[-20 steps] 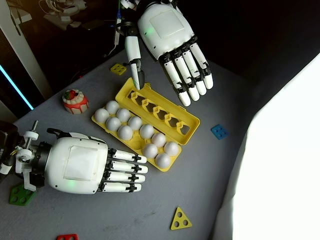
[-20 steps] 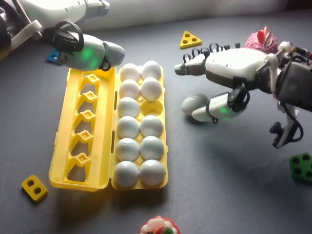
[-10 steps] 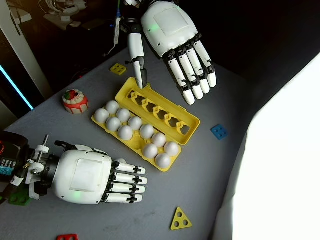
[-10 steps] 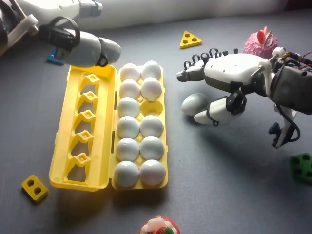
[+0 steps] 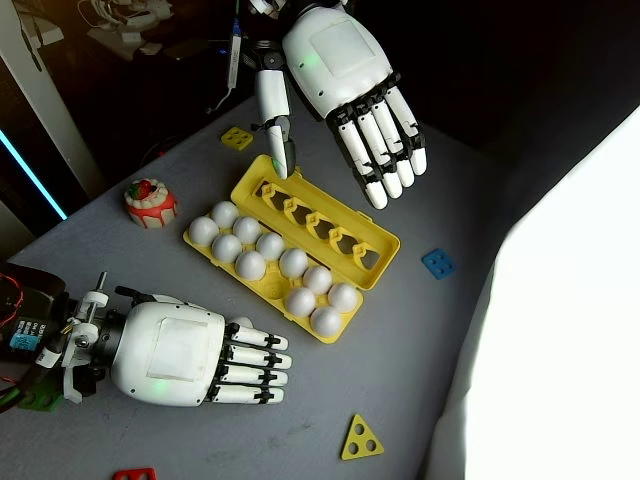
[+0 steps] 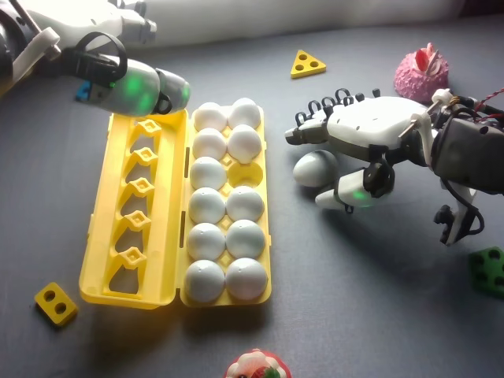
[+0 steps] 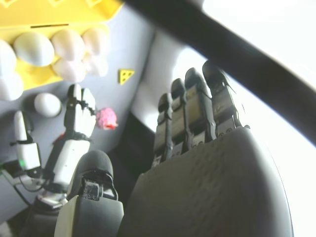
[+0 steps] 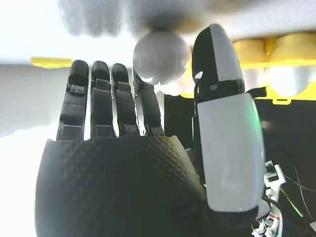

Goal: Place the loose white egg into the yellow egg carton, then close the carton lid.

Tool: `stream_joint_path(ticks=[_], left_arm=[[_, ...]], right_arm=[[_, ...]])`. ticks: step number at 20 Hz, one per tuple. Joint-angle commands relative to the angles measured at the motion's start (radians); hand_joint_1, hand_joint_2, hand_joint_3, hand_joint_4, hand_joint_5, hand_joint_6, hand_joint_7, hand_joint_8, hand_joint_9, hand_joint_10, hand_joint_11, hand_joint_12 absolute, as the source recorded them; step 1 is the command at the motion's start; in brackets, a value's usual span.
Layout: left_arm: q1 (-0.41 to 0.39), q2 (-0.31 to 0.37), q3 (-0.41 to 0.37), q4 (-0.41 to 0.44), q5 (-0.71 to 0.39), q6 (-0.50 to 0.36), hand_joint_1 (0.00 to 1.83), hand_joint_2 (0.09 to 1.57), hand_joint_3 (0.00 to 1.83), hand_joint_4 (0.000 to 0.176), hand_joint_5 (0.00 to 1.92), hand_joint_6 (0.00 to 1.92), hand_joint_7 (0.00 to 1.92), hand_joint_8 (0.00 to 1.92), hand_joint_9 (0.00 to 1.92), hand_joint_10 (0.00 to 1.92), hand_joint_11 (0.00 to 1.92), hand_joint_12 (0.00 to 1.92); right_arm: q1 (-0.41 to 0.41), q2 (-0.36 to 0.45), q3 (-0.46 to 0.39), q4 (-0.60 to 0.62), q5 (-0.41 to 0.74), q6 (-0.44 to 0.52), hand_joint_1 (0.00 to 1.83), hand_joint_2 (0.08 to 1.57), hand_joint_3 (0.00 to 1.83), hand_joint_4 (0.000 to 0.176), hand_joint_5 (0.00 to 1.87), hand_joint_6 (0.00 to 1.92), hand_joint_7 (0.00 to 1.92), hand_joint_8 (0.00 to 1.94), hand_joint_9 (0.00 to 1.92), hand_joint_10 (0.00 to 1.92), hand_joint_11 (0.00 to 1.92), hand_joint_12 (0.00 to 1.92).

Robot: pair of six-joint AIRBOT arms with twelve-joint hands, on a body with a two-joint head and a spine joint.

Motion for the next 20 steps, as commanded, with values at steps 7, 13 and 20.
stream_joint_path(ticks=[7,13,20], left_arm=[[0.035,0.018,-0.036,0.03,-0.033,0.004,0.0,1.26,0.0,0.0,0.16,0.01,0.21,0.01,0.18,0.0,0.0,0.35],[0.097,0.022,-0.055,0.024,-0.008,0.004,0.0,1.25,0.0,0.0,0.17,0.01,0.22,0.0,0.19,0.01,0.0,0.36],[0.139,0.027,-0.015,-0.087,0.041,0.004,0.0,1.25,0.0,0.0,0.17,0.0,0.21,0.0,0.17,0.0,0.0,0.4]], right_arm=[[0.002,0.001,0.007,-0.017,0.096,-0.023,0.95,1.13,0.01,0.0,0.27,0.0,0.14,0.0,0.16,0.0,0.0,0.43],[-0.002,0.0,0.007,-0.022,0.097,-0.023,0.95,1.11,0.0,0.0,0.57,0.06,0.27,0.01,0.24,0.01,0.0,0.62],[-0.007,-0.002,0.007,-0.03,0.105,-0.023,1.12,1.15,0.0,0.0,0.92,1.03,0.49,0.02,0.33,0.01,0.0,0.67]])
